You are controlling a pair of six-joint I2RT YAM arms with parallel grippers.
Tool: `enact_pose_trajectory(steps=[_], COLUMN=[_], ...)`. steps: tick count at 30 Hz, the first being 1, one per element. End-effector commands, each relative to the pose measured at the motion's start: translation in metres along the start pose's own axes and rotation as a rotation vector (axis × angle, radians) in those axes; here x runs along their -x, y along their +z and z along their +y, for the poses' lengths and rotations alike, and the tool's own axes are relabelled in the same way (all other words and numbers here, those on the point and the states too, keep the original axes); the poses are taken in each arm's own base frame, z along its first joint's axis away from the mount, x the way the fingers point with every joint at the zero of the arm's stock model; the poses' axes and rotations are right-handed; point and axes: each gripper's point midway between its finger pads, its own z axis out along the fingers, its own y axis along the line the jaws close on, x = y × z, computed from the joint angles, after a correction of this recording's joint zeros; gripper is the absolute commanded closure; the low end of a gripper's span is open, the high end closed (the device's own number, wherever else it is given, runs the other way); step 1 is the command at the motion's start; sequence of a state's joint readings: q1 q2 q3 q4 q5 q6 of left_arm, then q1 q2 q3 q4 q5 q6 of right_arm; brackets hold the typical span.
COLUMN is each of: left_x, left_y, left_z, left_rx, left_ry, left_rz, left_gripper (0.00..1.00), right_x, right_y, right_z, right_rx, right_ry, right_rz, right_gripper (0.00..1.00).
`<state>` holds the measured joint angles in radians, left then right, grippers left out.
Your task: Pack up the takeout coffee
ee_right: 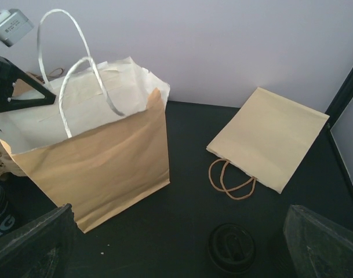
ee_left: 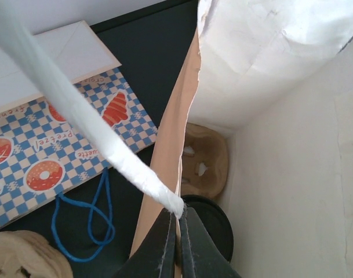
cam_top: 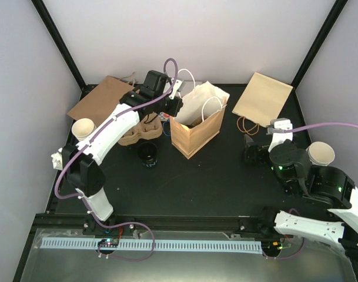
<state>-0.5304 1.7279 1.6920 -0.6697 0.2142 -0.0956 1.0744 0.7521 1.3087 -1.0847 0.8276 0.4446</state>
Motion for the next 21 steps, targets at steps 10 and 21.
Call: enact_pose_trajectory(steps=[10,21], left_x=[0.013,0.008], left_y=[-0.031,-0.103], left_z=[-0.001,-0.017], left_rx=[-0.028,-0.024], left_ry=[0.020,-0.009], left_rz=[-0.027,-0.101], left_gripper=[0.64,0.23], right_x=[-0.034,-0.056], right_y=[0.026,0.035], right_z=[0.033,0.070], right_rx=[0.038,0.107], right_ry=[-0.092,0.038], right_rz=[0.139,0.317], right_gripper=[0.00,0.00])
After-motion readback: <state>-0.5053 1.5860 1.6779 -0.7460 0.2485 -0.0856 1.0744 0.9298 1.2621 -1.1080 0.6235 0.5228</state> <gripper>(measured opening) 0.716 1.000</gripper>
